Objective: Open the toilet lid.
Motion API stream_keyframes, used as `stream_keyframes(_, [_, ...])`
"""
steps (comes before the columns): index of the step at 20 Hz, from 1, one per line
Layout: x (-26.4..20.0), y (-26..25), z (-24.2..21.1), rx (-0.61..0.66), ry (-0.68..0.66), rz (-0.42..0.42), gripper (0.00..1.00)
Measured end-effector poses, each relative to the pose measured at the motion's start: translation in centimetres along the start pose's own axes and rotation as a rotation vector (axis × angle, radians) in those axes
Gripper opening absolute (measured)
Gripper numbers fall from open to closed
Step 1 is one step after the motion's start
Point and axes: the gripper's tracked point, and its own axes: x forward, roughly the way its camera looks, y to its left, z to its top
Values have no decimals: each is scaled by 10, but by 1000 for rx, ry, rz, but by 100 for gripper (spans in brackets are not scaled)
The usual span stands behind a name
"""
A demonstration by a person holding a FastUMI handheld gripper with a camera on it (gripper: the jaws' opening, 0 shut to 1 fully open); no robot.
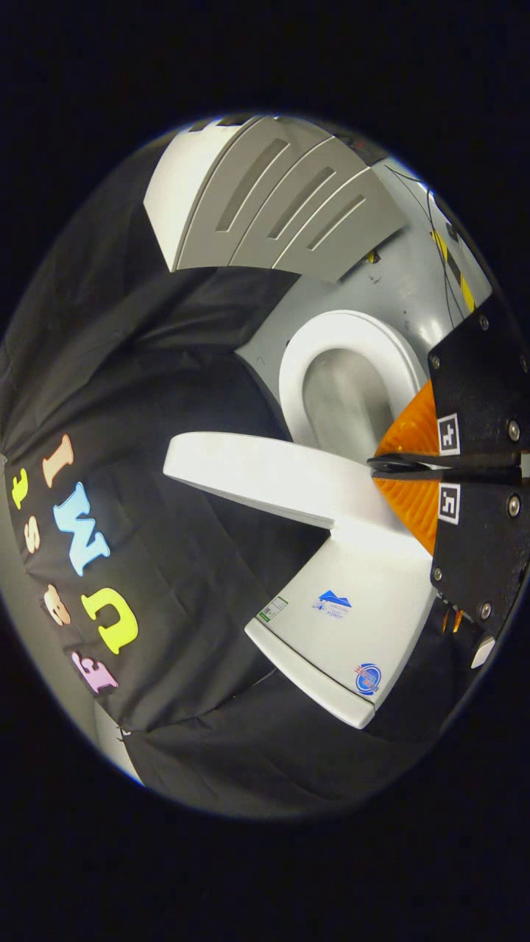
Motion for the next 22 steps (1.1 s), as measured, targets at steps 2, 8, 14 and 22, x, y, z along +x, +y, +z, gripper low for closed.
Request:
stream_keyframes(2, [-2,11,3,-53,-26,-12,0])
stream_keyframes(8, [-7,37,9,-129,-71,-31,0])
stream_keyframes(14, [-13,78,16,-270,-108,-26,0])
stream_keyframes(22, [-16,118,17,-383,-140,-20,0])
